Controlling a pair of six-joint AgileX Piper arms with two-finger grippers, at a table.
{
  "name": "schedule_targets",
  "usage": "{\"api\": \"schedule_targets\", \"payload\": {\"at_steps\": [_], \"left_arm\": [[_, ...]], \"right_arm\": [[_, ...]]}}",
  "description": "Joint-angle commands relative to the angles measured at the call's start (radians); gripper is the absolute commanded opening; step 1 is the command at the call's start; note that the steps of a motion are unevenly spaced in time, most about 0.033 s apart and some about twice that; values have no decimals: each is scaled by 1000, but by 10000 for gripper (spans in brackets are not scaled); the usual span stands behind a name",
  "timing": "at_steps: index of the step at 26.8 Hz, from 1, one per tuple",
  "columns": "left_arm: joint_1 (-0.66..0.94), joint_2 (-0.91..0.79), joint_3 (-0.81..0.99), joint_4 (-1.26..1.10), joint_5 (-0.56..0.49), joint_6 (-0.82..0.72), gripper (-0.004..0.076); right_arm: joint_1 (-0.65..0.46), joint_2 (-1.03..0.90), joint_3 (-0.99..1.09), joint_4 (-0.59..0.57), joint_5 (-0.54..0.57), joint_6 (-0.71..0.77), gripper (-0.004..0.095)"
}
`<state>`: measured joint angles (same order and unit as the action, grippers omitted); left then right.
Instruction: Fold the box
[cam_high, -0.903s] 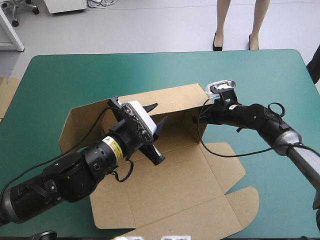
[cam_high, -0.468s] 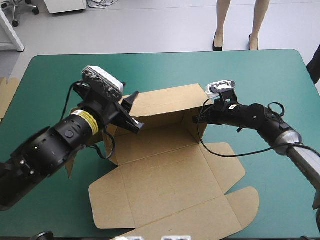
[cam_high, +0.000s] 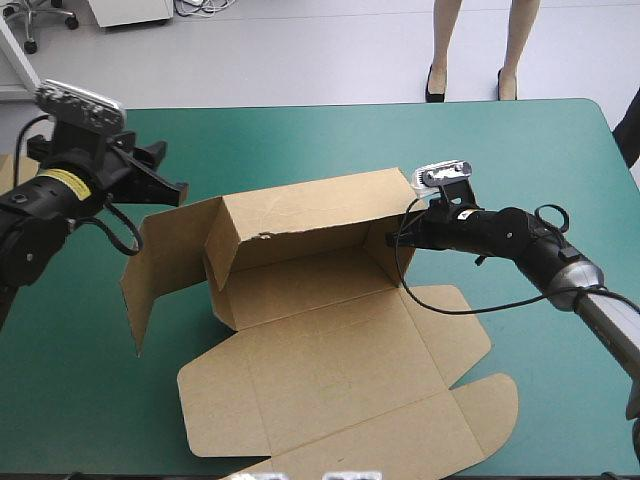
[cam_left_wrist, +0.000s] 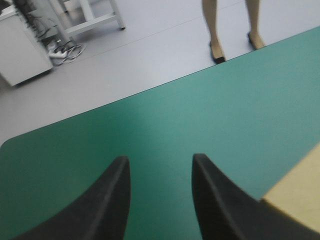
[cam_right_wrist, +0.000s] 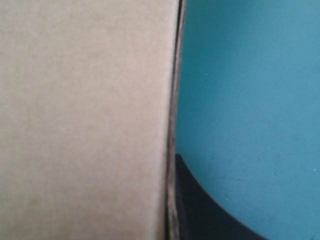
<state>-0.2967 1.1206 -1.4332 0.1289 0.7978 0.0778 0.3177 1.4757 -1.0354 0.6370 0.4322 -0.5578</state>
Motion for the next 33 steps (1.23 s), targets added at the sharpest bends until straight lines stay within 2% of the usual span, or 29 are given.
{"api": "schedule_targets", "payload": {"at_steps": [1,9,13,21,28,33], "left_arm": [[120,-18,-47,-40,-31,10,293],[430,-18,-43,-72,21,28,293],[592,-16,-12,-72,30,28,293],[625,13,192,-88,-44,8,293],[625,42,263,-137,-117,13,293],[625,43,263,-149,-121,13,293]], "right_arm": [[2,-29,-15,-49,52,35,-15],[2,-29,-64,-54,103,40,-15],[2,-29,-112,-119,129,96,-15],[2,-29,-215,-282,245,216,-15],[0,-27,-396,-449,427,322,-15],[0,92,-607,-538,695,339,-17]]}}
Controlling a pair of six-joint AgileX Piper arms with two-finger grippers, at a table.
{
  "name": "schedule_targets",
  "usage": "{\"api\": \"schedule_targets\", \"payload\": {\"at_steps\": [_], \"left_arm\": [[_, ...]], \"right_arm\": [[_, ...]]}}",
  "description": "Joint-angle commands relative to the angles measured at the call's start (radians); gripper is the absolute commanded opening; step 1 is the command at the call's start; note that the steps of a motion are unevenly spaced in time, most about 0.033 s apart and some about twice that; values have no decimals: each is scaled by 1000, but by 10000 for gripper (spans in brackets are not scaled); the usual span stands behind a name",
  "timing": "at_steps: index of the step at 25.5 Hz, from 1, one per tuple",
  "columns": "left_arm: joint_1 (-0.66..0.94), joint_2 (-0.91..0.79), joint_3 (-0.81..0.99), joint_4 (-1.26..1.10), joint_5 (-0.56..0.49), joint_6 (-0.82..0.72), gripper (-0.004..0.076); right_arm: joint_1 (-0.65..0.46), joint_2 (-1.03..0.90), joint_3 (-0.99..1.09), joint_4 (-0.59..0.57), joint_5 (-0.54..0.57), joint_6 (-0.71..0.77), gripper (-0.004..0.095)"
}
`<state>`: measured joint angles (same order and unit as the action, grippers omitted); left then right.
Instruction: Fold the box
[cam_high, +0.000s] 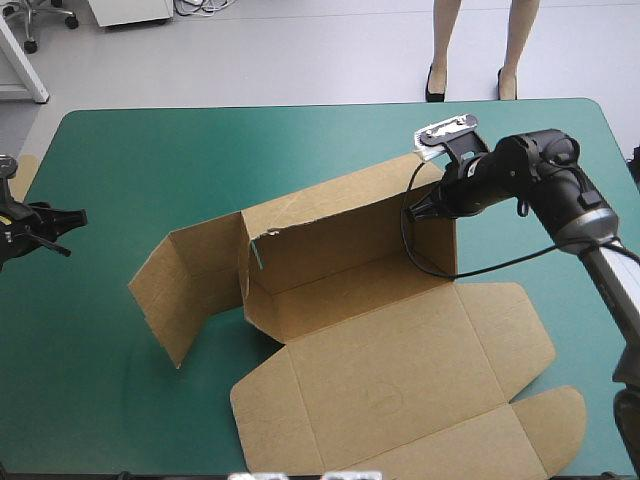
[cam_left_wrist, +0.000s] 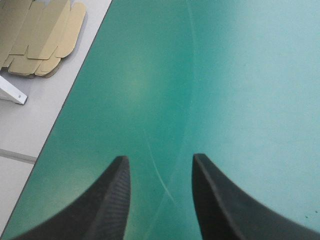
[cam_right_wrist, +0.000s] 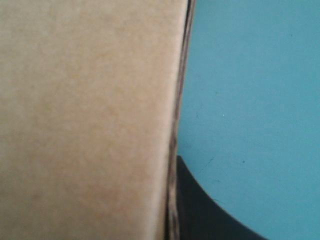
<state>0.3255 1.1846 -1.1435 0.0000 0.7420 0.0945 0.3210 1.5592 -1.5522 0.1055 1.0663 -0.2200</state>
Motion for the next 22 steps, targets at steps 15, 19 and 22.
{"api": "schedule_targets", "payload": {"at_steps": [15,19,22], "left_arm": [[3,-17,-27,-89,-65,55,293],[3,-7,-27,-103,-63,63,293],[3,-3,-27,-130,-66,82,293]], "right_arm": [[-3,288,-318,18,180,3,-17],[-3,313,-318,19,175,11,-17],[-3,313,-318,25,159,13,19]]}}
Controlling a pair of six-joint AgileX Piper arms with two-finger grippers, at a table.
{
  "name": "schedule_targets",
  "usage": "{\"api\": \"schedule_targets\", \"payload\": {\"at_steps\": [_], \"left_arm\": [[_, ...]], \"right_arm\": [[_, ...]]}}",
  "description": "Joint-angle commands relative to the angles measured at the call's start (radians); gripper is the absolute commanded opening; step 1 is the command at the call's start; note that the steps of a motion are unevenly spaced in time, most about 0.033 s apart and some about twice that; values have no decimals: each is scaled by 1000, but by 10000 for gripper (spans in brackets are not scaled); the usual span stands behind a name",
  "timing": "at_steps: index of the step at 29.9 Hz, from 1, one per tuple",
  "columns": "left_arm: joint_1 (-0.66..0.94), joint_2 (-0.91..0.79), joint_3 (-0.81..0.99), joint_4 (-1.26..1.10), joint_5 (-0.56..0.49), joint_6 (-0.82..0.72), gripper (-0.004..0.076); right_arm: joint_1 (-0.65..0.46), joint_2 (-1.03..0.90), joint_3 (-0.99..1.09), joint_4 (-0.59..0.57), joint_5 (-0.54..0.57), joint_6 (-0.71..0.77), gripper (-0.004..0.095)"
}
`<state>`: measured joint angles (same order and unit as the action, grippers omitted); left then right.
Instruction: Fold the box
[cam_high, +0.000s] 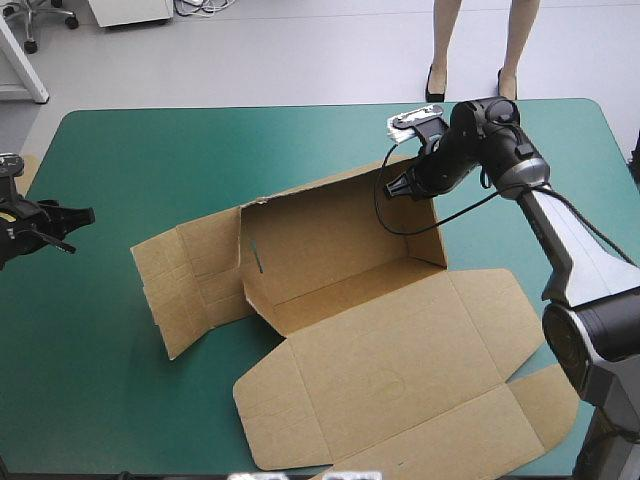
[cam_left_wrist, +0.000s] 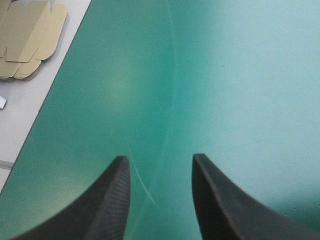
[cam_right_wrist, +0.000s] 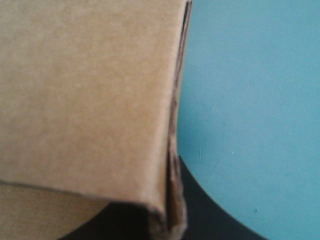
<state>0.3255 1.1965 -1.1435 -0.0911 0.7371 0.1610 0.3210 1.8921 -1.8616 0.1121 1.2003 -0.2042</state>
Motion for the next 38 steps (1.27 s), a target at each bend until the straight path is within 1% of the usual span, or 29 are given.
{"api": "schedule_targets", "payload": {"at_steps": [1,3,5,7,8,9,13,16,22,24,27,29,34,36,38], "left_arm": [[3,-15,-27,-51,-61,25,293],[3,-13,-27,-59,-63,27,293],[3,-13,-27,-59,-63,27,293],[3,-13,-27,-59,-63,30,293],[3,-13,-27,-59,-63,30,293],[3,-13,-27,-59,-63,30,293],[3,-13,-27,-76,-63,47,293],[3,-13,-27,-78,-63,49,289],[3,-13,-27,-78,-70,52,238],[3,-13,-27,-78,-70,52,236],[3,-13,-27,-77,-72,52,236],[3,-13,-27,-77,-72,52,237],[3,-13,-27,-78,-72,52,236],[3,-13,-27,-78,-72,52,236],[3,-13,-27,-78,-72,52,236]], "right_arm": [[-3,-20,-8,20,18,-5,55],[-3,-20,-8,25,9,-7,151],[-3,-20,-8,37,-4,-9,284],[-3,-20,-8,45,-25,-9,397],[-3,-20,-8,50,-34,-9,441],[-3,-20,-8,56,-39,-9,465],[-3,-20,-8,63,-65,-9,470],[-3,-30,-8,67,-62,-15,471],[-10,-129,-5,78,-112,-21,471],[-27,-166,-4,97,-93,-30,471],[-64,-209,-3,144,-34,-42,471],[-86,-239,10,183,-32,-62,471],[-93,-352,125,175,-125,-62,471],[-87,-413,222,187,-188,-62,470],[-71,-470,336,188,-289,-62,471]]}}
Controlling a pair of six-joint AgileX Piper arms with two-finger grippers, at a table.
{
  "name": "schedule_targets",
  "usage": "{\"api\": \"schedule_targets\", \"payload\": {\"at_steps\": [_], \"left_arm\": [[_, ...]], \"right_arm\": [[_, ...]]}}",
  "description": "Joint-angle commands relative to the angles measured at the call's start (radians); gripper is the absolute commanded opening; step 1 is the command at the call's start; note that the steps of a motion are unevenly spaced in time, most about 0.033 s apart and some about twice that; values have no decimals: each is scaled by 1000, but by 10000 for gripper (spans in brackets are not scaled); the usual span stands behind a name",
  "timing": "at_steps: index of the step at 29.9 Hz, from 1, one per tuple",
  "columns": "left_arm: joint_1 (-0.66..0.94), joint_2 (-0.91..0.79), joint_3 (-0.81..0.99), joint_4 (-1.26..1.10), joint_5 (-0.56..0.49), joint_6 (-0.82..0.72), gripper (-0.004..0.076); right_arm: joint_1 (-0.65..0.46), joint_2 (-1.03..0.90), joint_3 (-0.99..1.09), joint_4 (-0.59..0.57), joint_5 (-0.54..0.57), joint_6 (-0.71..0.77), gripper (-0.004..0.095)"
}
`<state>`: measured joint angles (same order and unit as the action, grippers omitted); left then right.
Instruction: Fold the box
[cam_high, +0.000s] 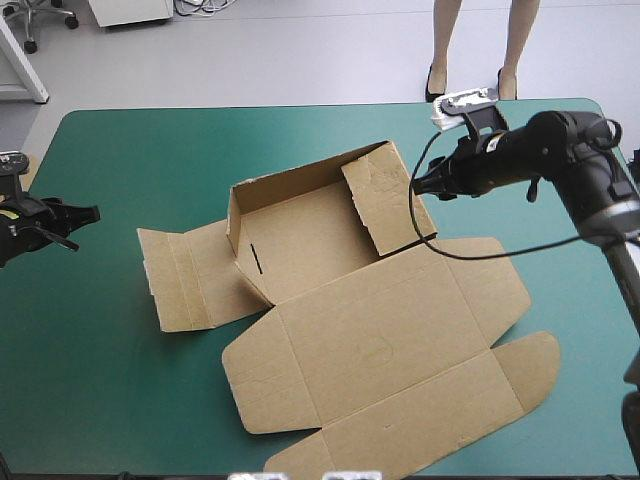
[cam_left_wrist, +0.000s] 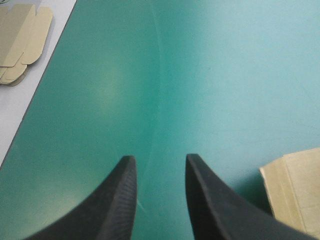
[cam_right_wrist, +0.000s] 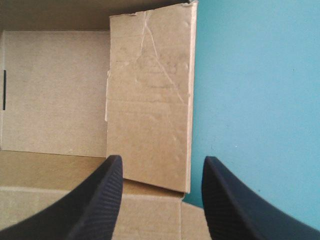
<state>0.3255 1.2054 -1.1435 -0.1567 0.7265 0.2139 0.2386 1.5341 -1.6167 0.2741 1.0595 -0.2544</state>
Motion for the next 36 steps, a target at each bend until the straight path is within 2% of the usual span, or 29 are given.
{"api": "schedule_targets", "payload": {"at_steps": [1,5,7,12,14,27,36], "left_arm": [[3,-22,-27,-13,-61,-1,236],[3,-22,-27,-13,-61,-1,236],[3,-22,-27,-13,-61,-1,236],[3,-22,-27,-24,-59,-1,236],[3,-22,-27,-29,-59,2,236],[3,-22,-27,-32,-51,4,236],[3,-22,-27,-32,-53,4,236]], "right_arm": [[17,-141,147,21,-209,-12,471],[45,-192,300,18,-375,-18,472],[45,-178,319,22,-377,-19,500],[45,-89,304,25,-360,-65,690],[45,-43,279,25,-351,-65,716],[45,238,-31,35,-169,-65,707],[45,350,-139,18,-126,-64,551]]}}
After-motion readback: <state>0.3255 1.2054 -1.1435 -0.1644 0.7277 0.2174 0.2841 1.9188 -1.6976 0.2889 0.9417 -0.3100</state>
